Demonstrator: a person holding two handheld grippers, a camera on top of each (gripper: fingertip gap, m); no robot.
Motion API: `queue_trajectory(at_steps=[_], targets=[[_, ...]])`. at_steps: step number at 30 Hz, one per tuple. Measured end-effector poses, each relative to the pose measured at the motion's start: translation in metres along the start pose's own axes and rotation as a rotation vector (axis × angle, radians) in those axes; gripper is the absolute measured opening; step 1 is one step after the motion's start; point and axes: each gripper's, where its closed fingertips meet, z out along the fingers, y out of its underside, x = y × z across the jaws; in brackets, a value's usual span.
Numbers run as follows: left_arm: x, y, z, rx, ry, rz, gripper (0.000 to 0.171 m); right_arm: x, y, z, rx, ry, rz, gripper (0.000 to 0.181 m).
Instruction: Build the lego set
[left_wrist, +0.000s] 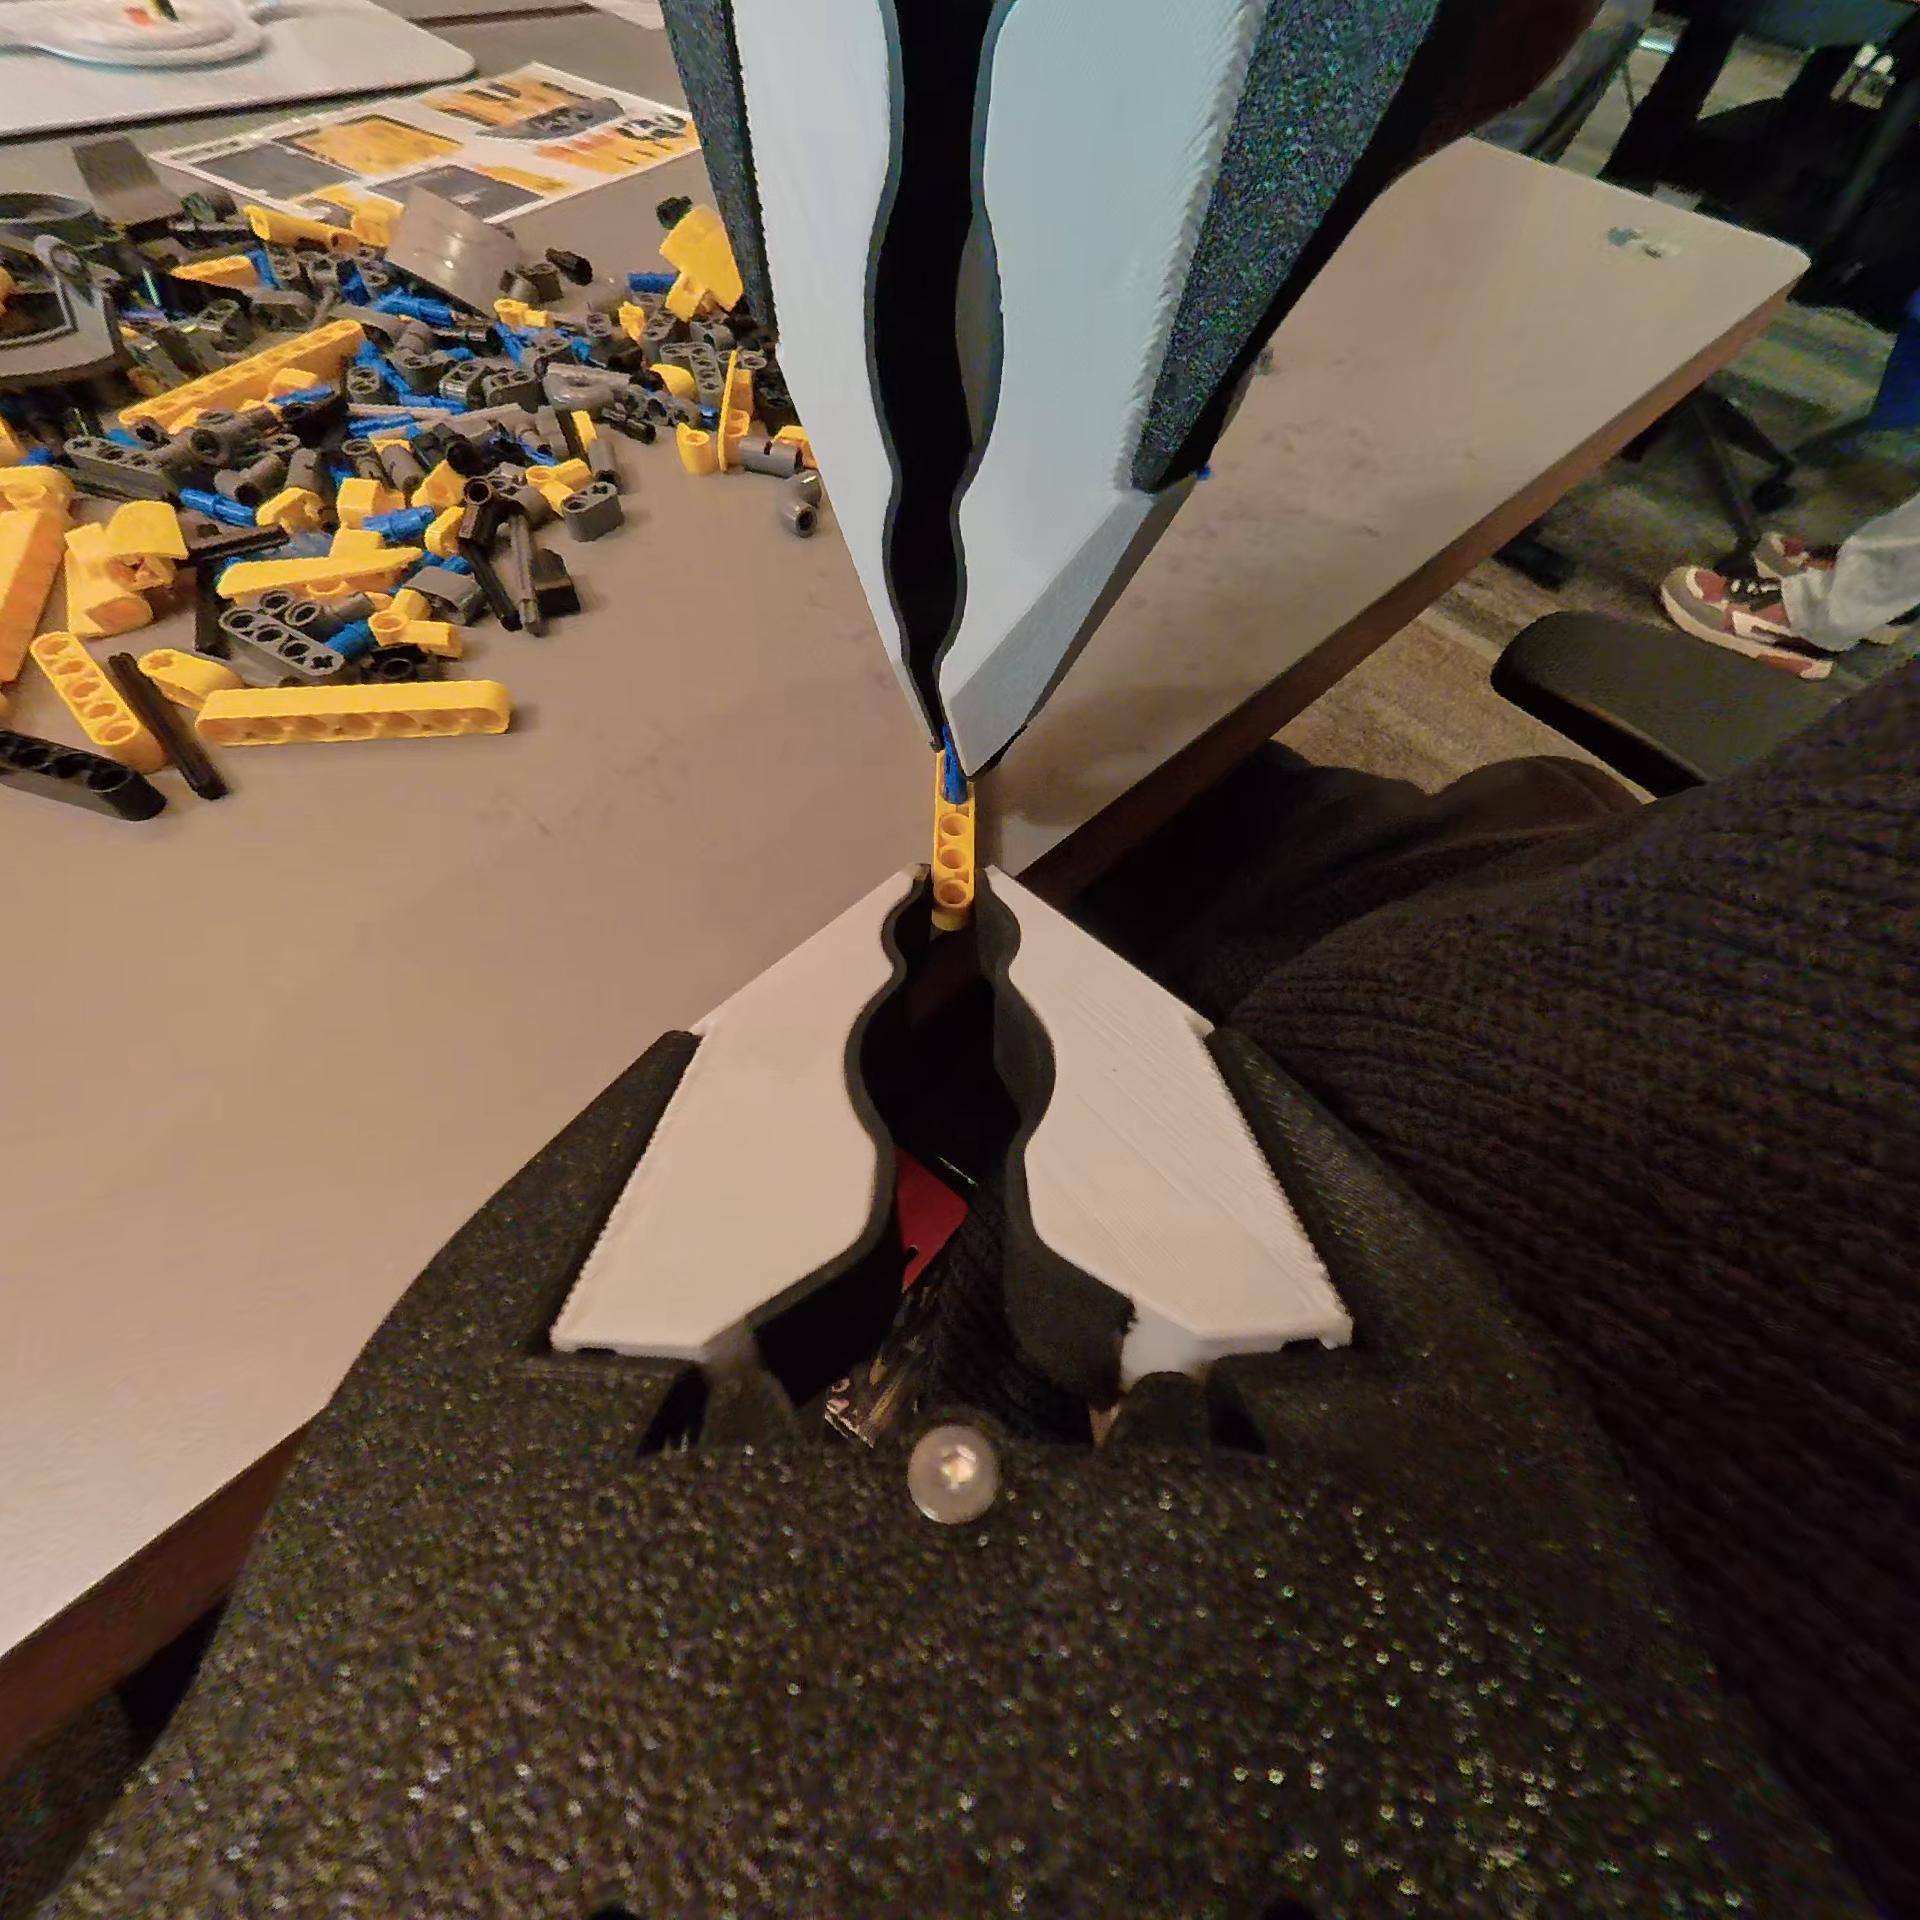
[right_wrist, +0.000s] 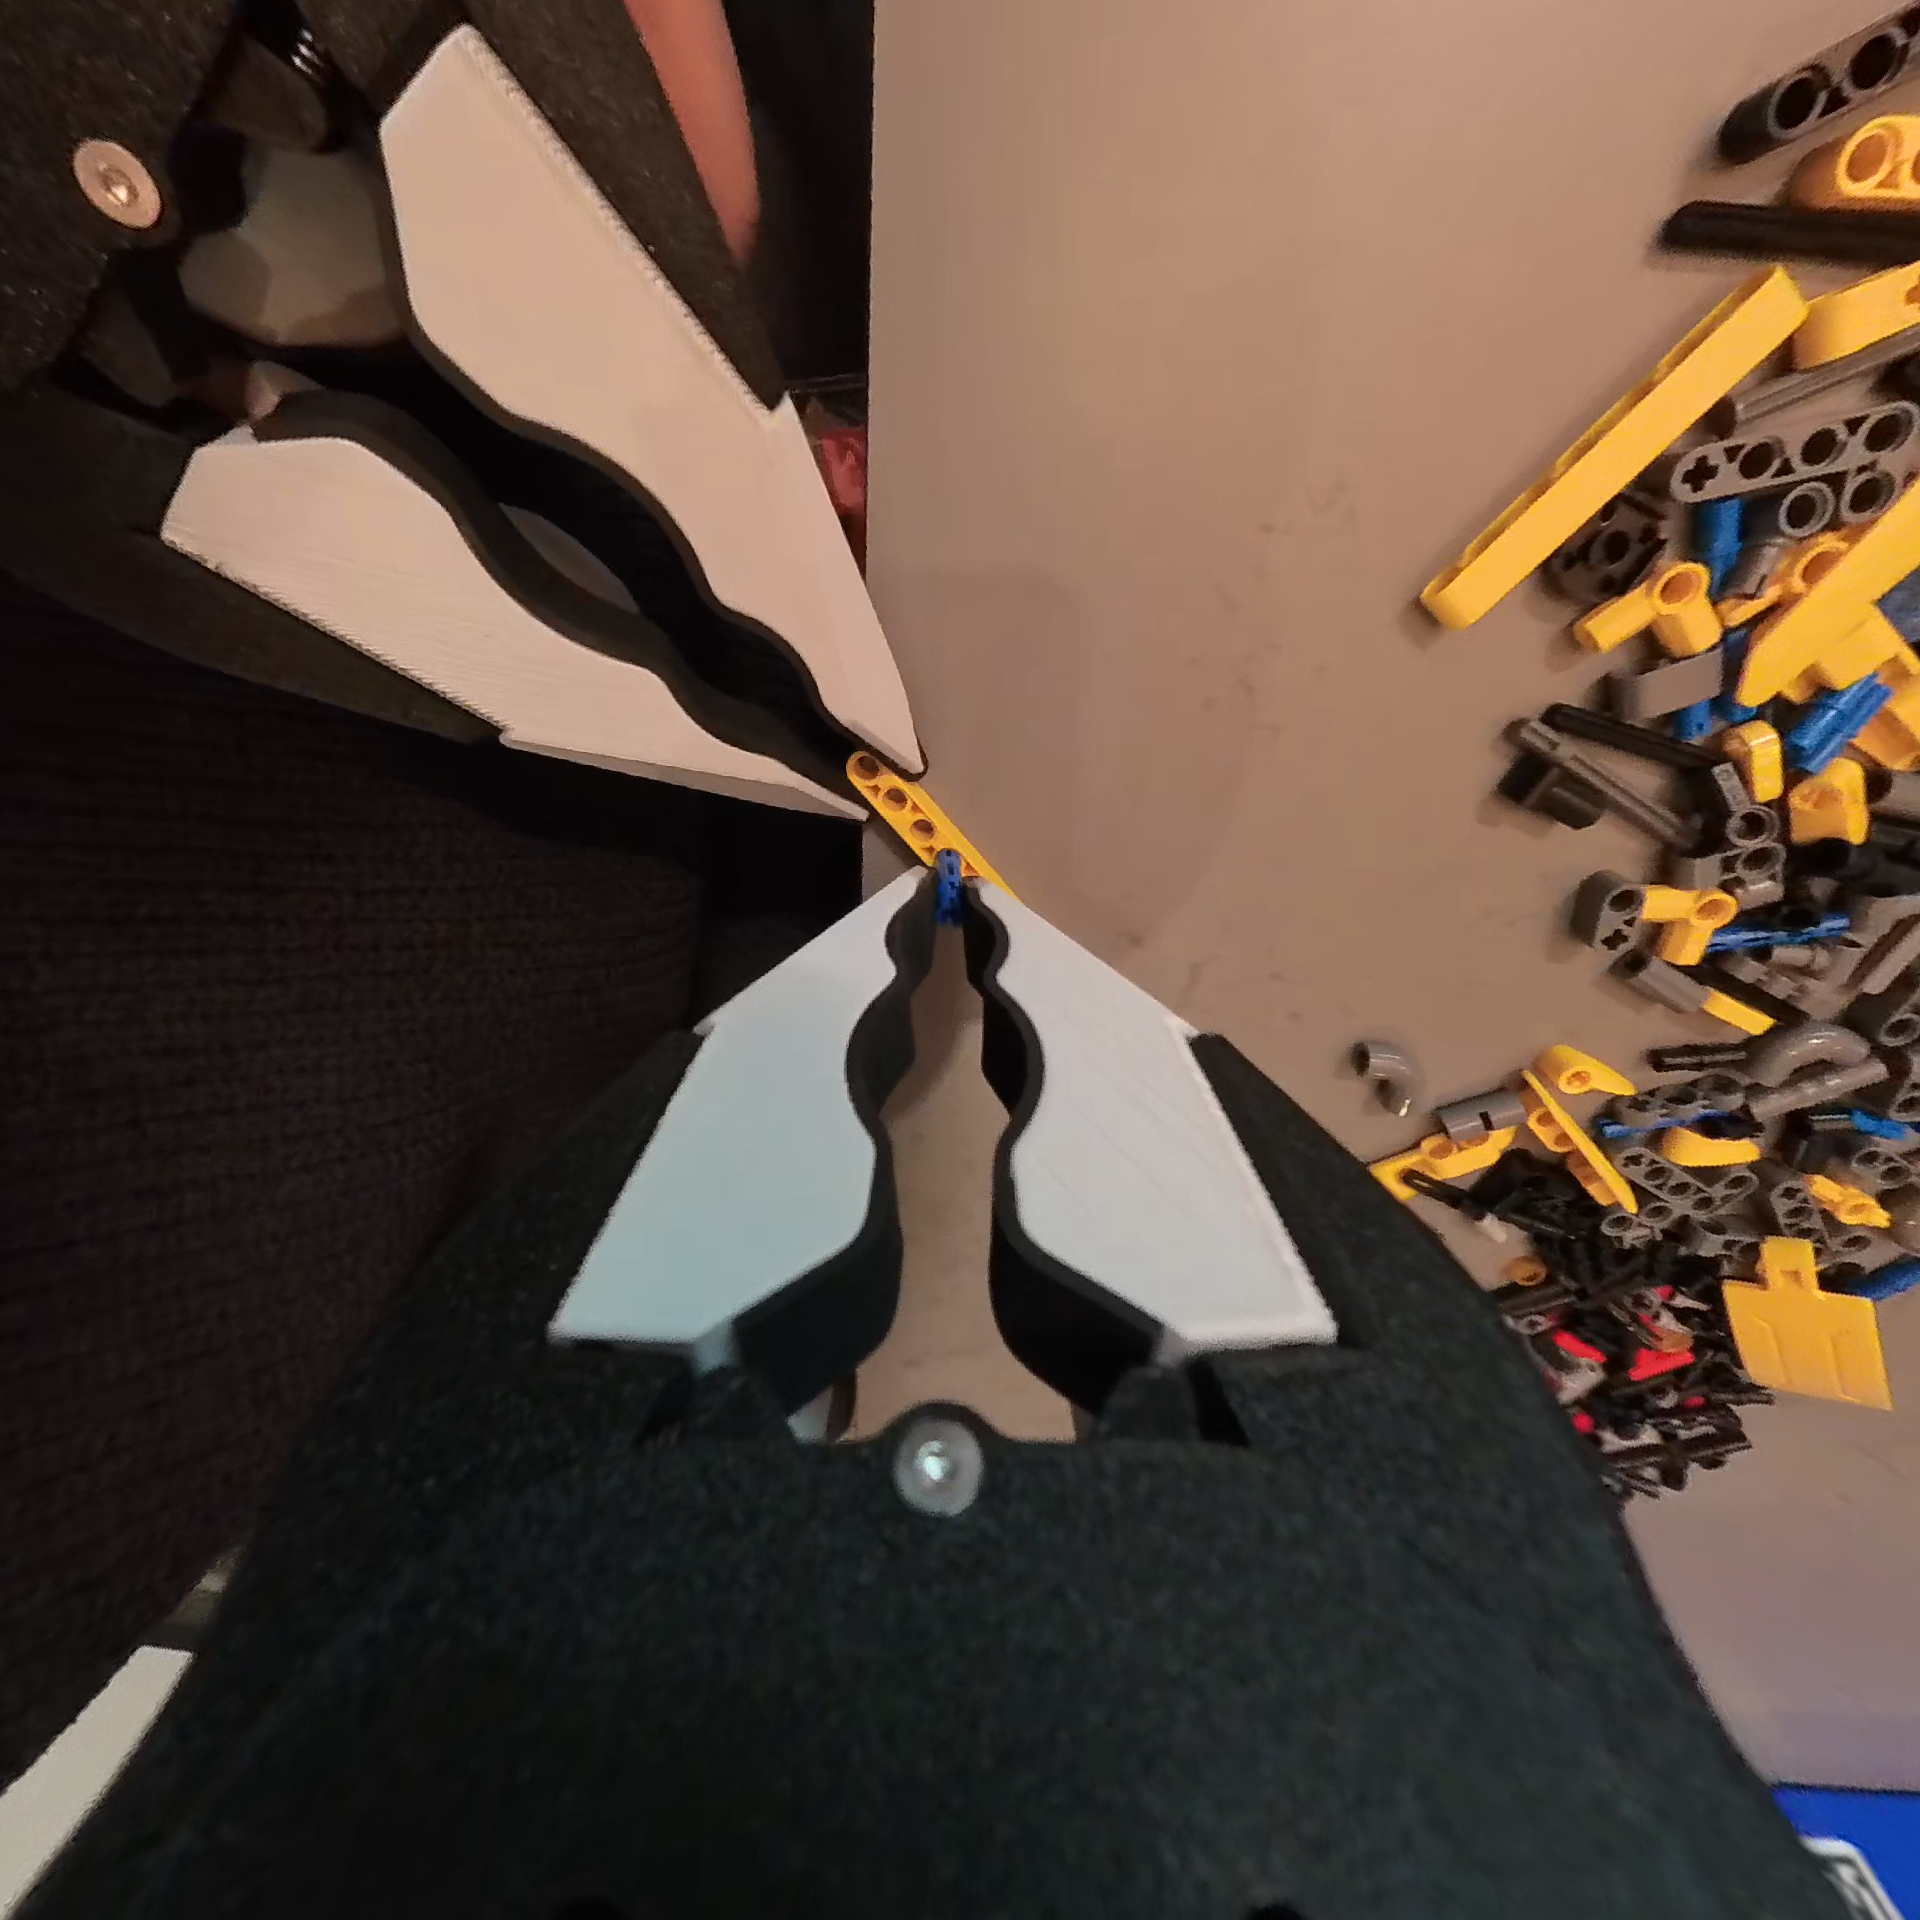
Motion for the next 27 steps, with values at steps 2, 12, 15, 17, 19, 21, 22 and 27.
queue_trajectory(at_steps=[2,12,15,17,19,21,22,27], targets=[[0.0001,0.0001,0.0,0.0,0.0,-0.001,0.007,0.0002,0.0002,0.0,0.01,-0.012,0.025,0.004],[0.0,0.0003,0.0,-0.003,-0.001,-0.015,0.008,0.0004,0.0003,0.0003,-0.008,0.042,0.047,0.004],[0.0,0.0004,0.0001,-0.003,-0.008,-0.011,0.008,0.0002,0.0001,0.0003,-0.024,0.079,0.04,0.004],[-0.0002,0.0005,0.0,-0.001,-0.012,-0.01,0.008,0.0002,0.0004,0.0002,-0.019,0.089,0.051,0.004],[-0.0001,0.0006,0.0,0.0,-0.014,-0.01,0.008,0.0,0.0006,0.0002,-0.012,0.085,0.064,0.004],[-0.0001,0.0005,0.0,0.0,-0.014,-0.01,0.008,0.0002,0.0003,0.0004,-0.015,0.091,0.052,0.004],[-0.0001,0.0005,0.0,0.0,-0.014,-0.009,0.008,0.0003,0.0002,0.0004,-0.018,0.097,0.044,0.004],[0.0,0.0006,0.0001,0.003,-0.016,0.005,0.008,0.0004,0.0001,0.0005,-0.03,0.116,-0.015,0.004]])
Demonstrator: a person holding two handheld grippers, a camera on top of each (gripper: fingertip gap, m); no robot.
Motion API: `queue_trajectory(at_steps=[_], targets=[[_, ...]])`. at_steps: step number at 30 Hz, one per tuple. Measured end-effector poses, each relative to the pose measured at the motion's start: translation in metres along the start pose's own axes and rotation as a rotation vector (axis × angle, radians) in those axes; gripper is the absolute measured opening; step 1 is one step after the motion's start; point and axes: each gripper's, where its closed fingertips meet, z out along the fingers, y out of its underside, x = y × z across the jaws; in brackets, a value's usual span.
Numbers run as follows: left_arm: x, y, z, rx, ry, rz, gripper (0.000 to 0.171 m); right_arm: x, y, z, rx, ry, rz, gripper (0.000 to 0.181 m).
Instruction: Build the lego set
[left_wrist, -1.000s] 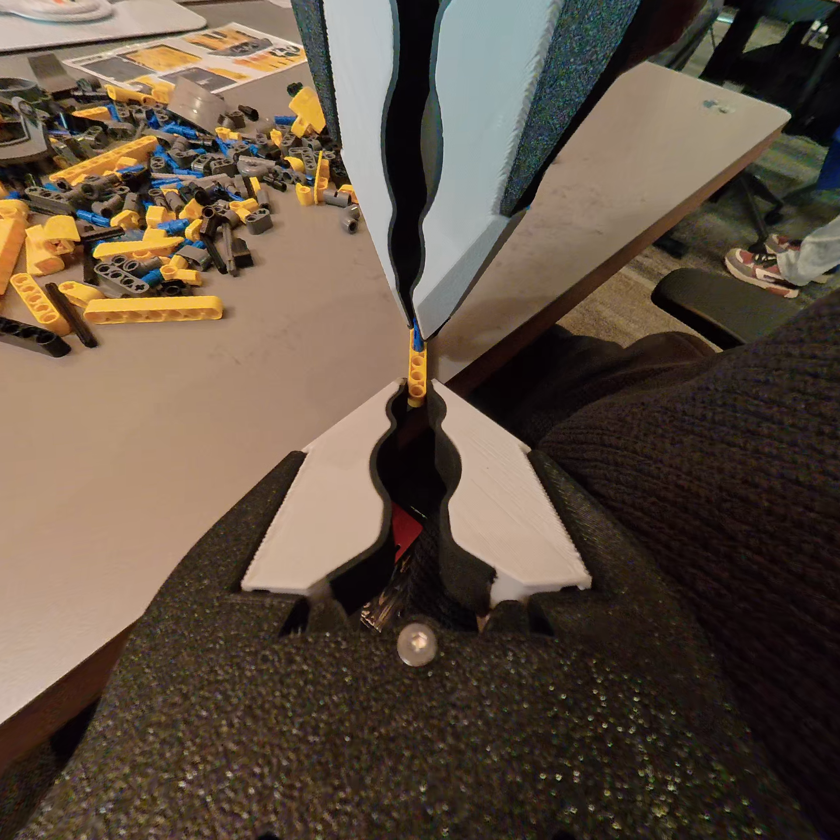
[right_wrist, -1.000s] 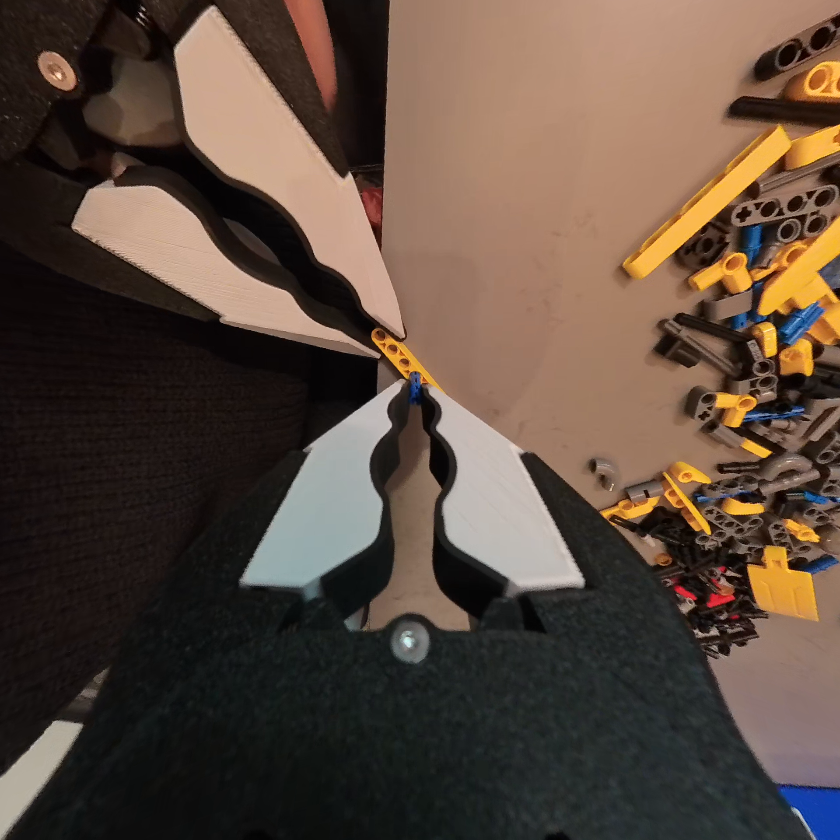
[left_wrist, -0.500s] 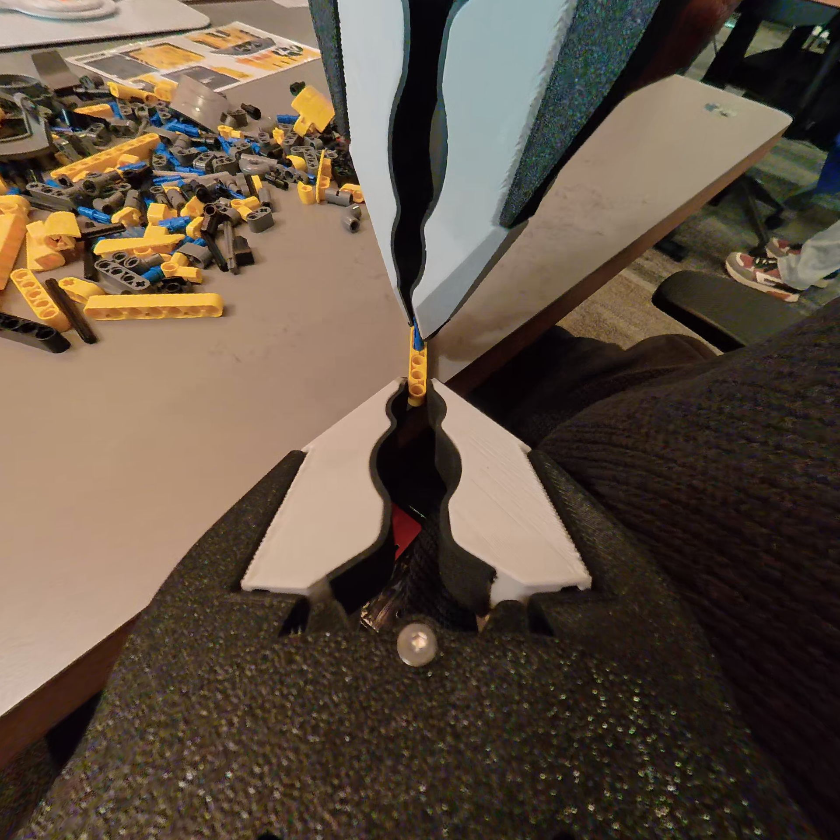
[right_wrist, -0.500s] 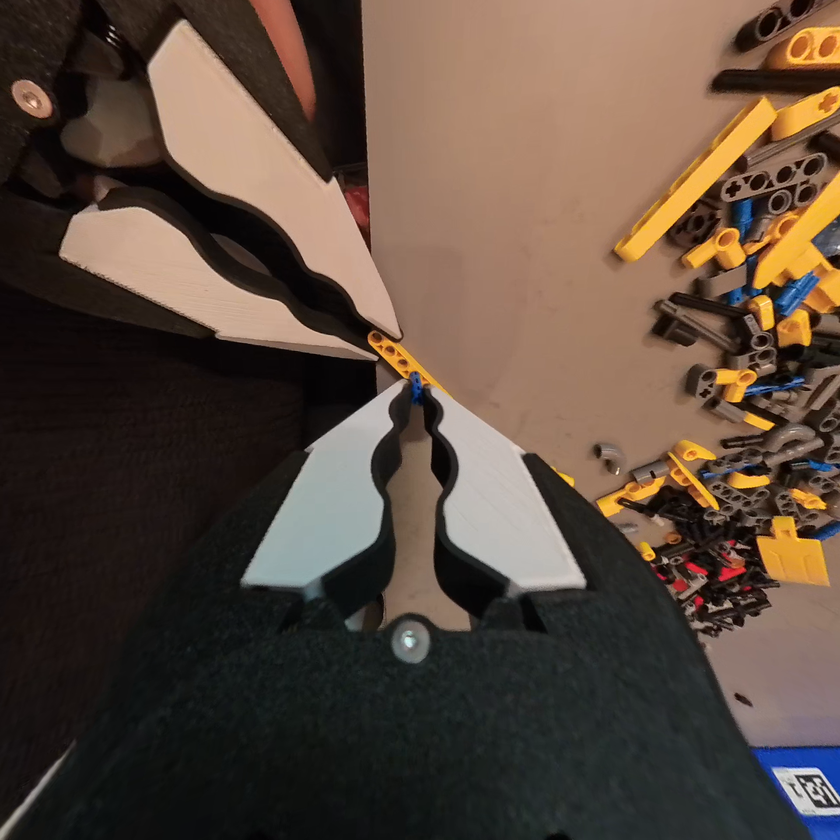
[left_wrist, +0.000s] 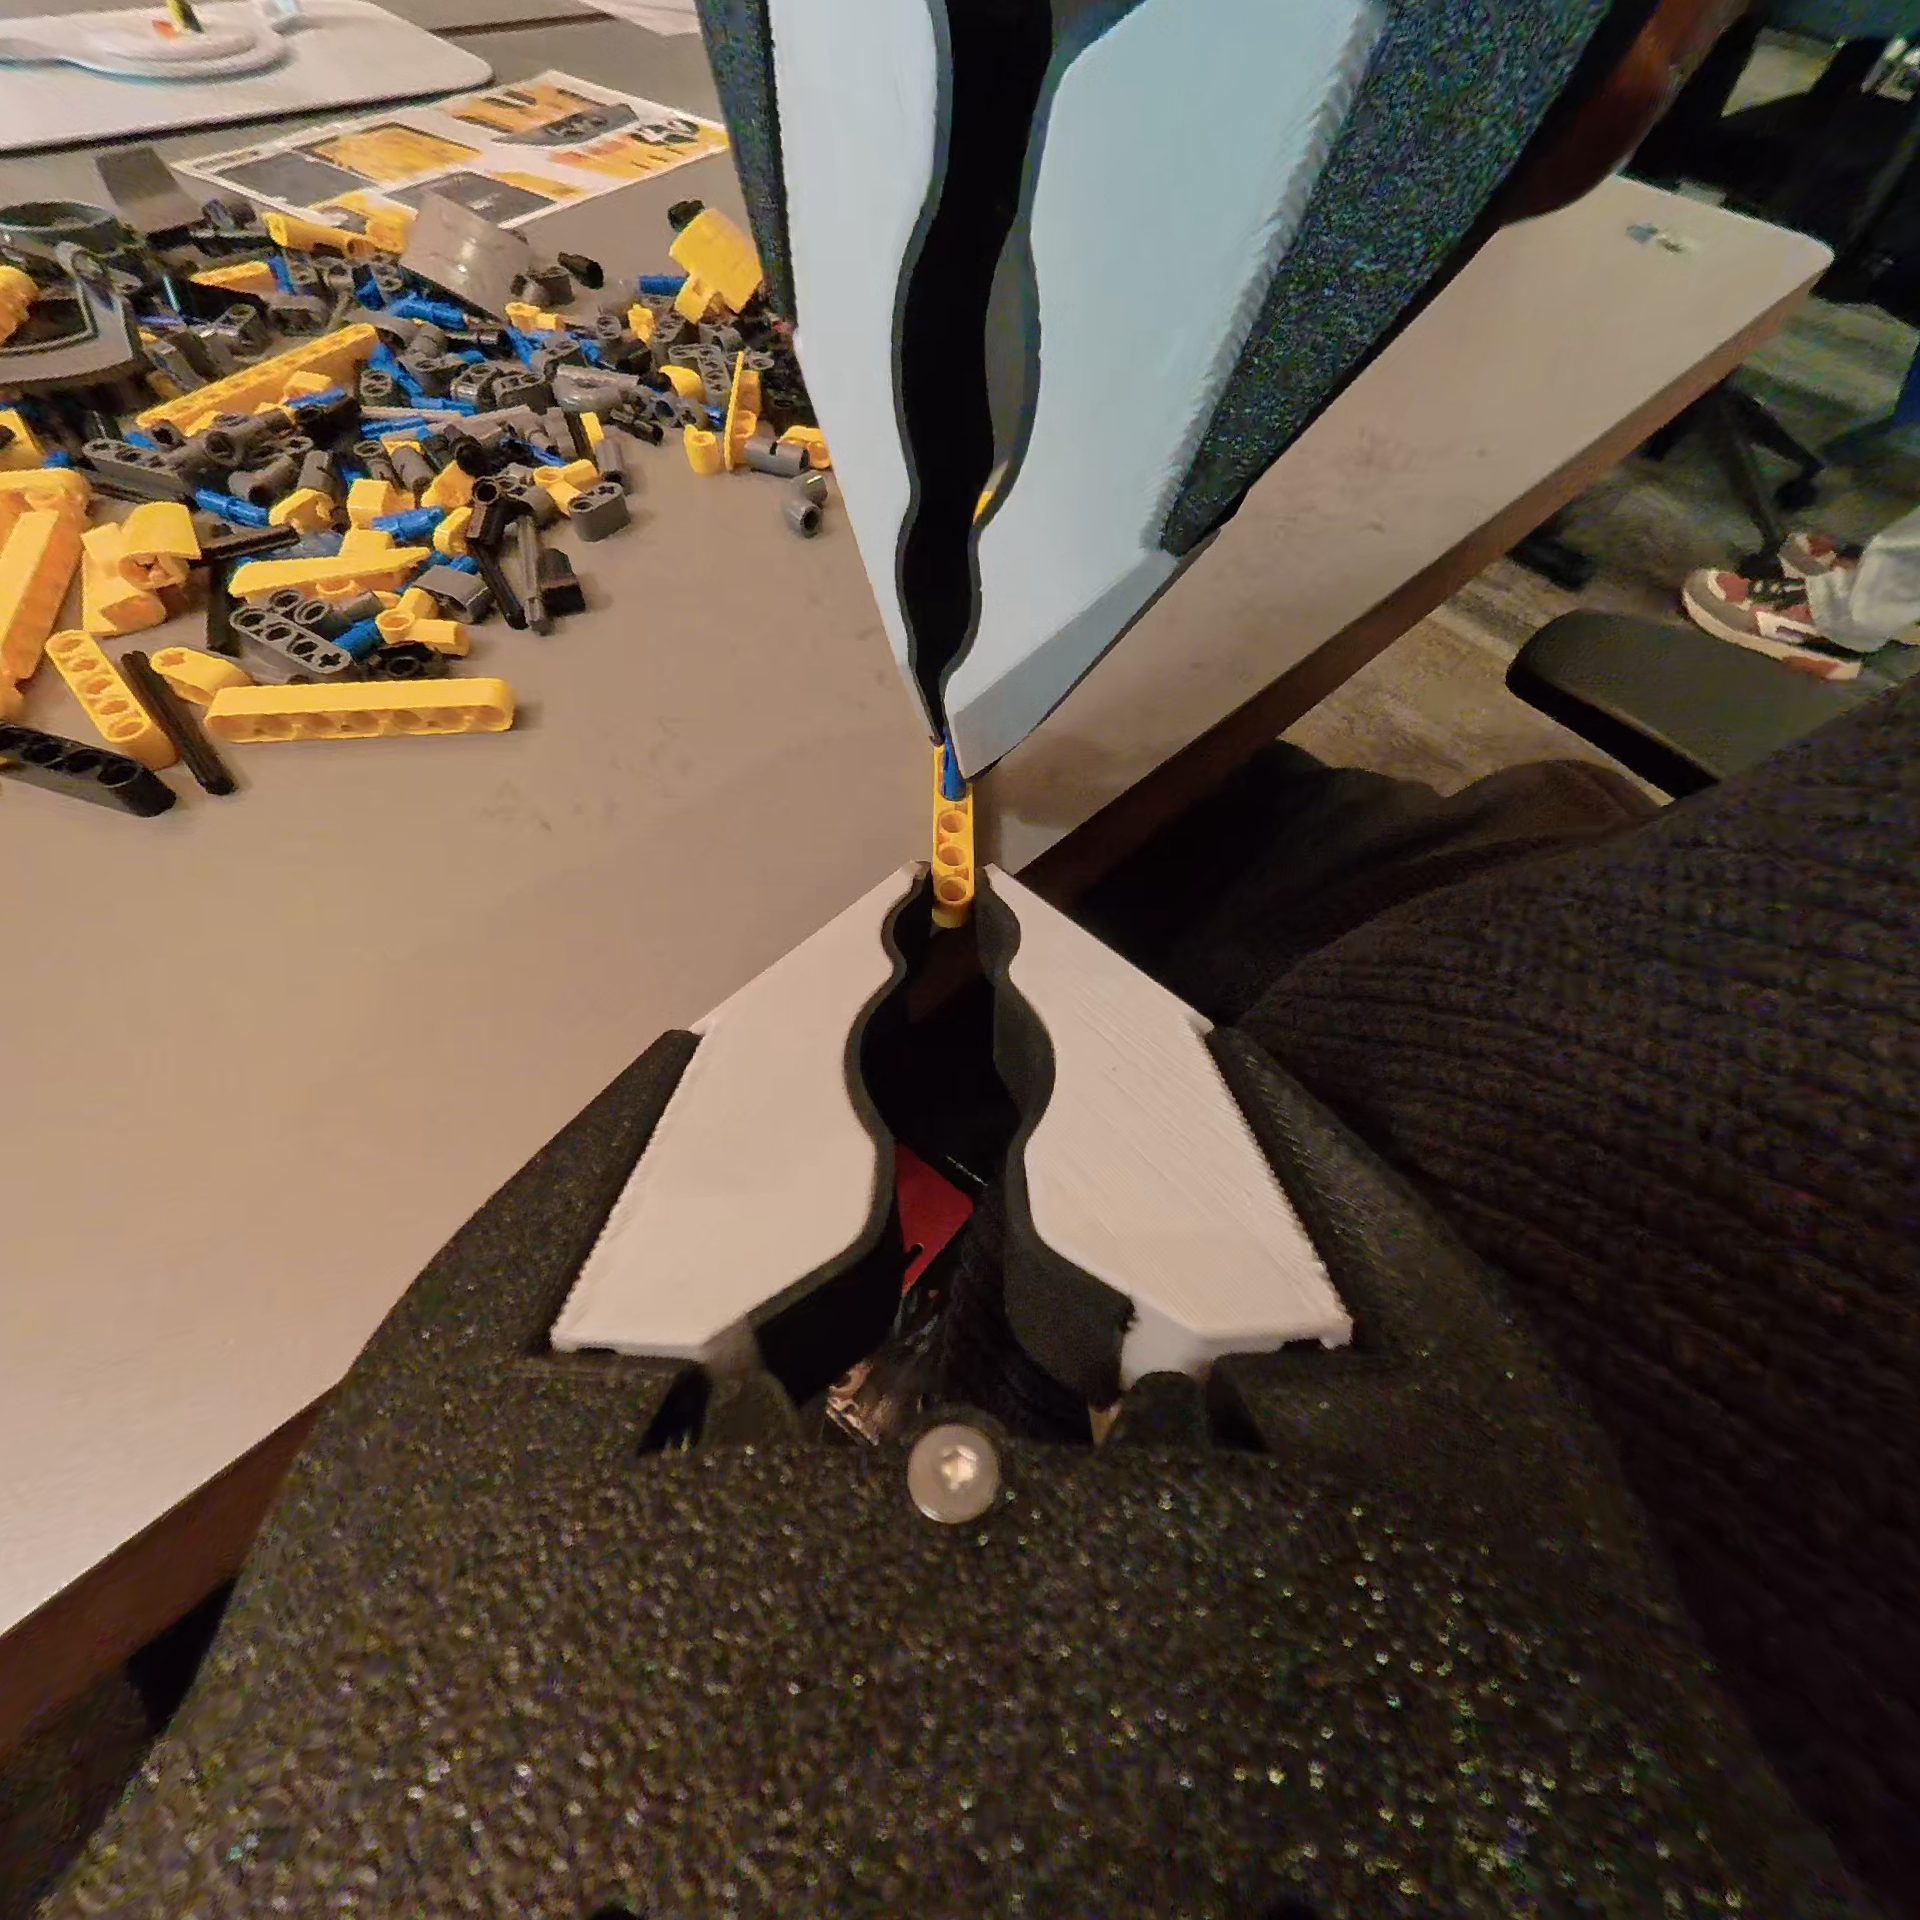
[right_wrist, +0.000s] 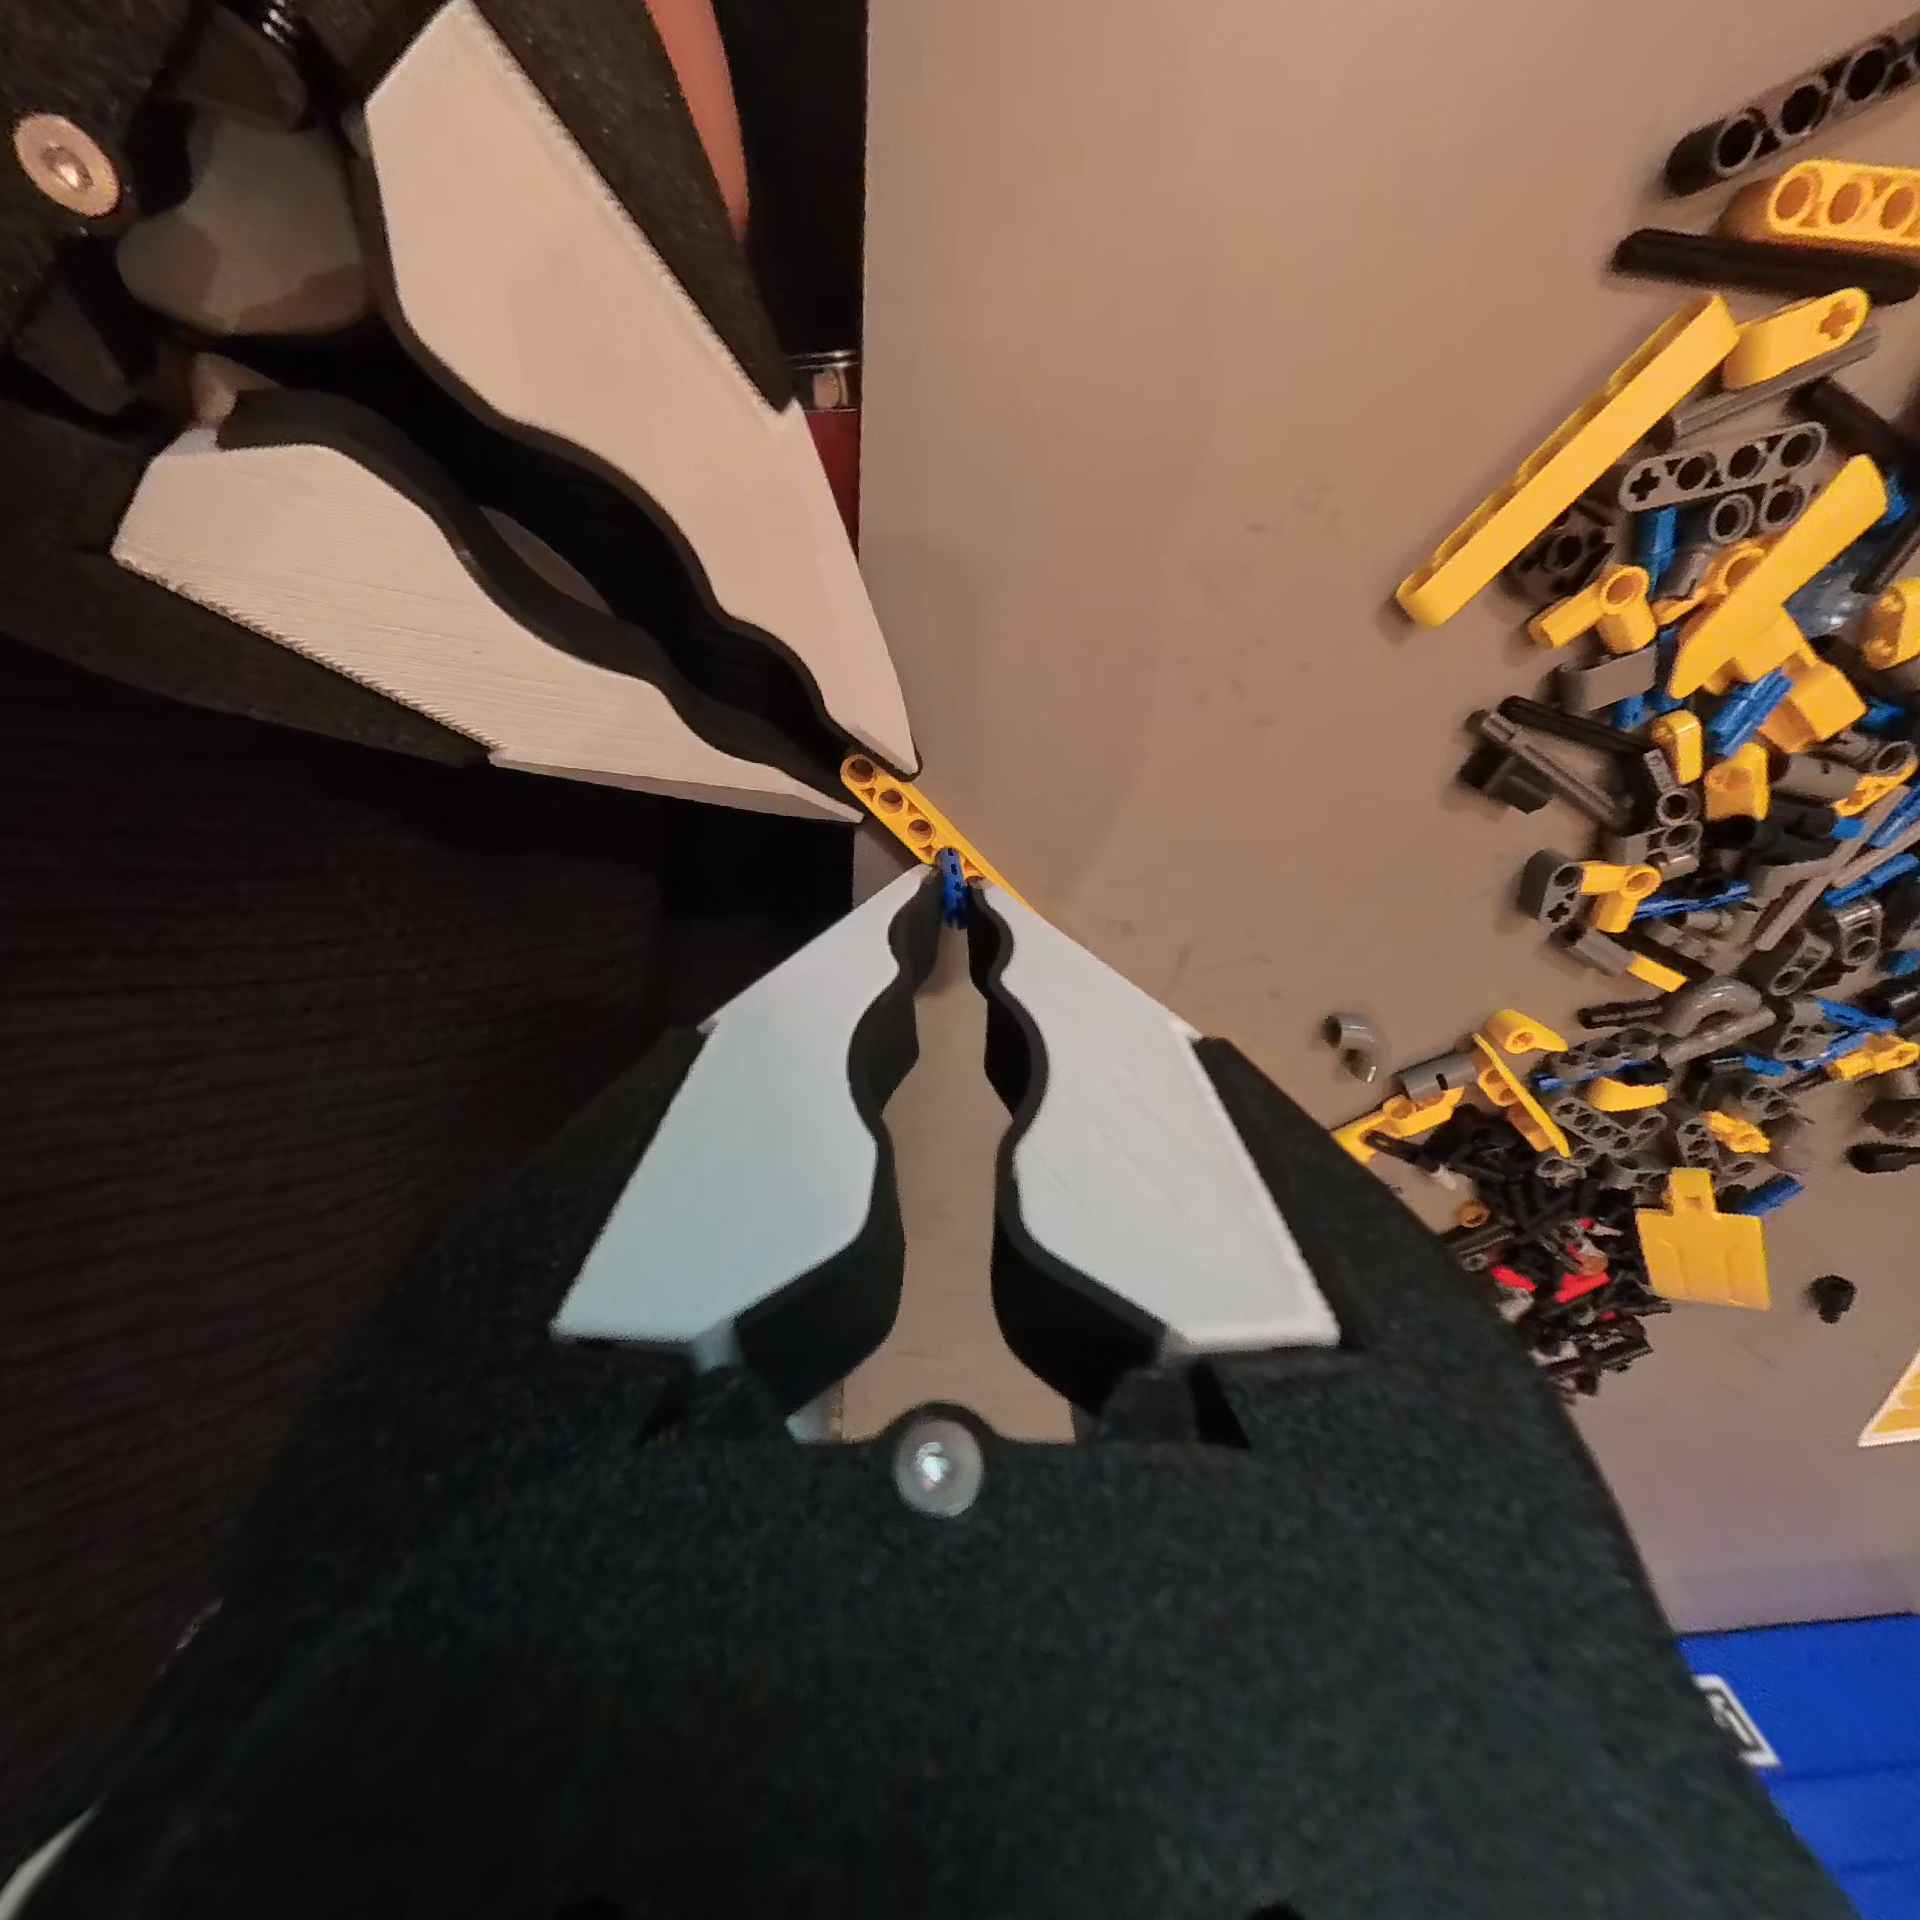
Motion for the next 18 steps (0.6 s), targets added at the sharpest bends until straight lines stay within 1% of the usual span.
queue_trajectory(at_steps=[4,6,9,10,13,18], targets=[[0.0002,0.0,-0.0001,0.005,0.007,-0.003,0.008,0.0,0.0004,0.0002,0.025,-0.047,-0.079,0.004],[0.0001,0.0,-0.0001,0.007,0.007,-0.001,0.008,0.0004,0.0012,0.0006,0.04,-0.063,-0.164,0.004],[0.0002,-0.0001,0.0,0.007,0.01,-0.005,0.008,-0.0003,-0.0008,0.0052,0.045,-0.016,-0.34,0.003],[0.0,-0.0002,-0.0002,0.008,0.011,-0.006,0.008,0.0,-0.0017,0.0059,0.031,-0.011,-0.36,0.003],[0.0,-0.0002,-0.0002,0.01,0.016,-0.01,0.008,-0.0002,-0.0019,0.0058,0.033,-0.063,-0.268,0.004],[0.0001,-0.0005,-0.0004,0.015,0.034,-0.027,0.008,-0.0004,-0.0017,0.0048,0.074,-0.074,-0.143,0.006]])
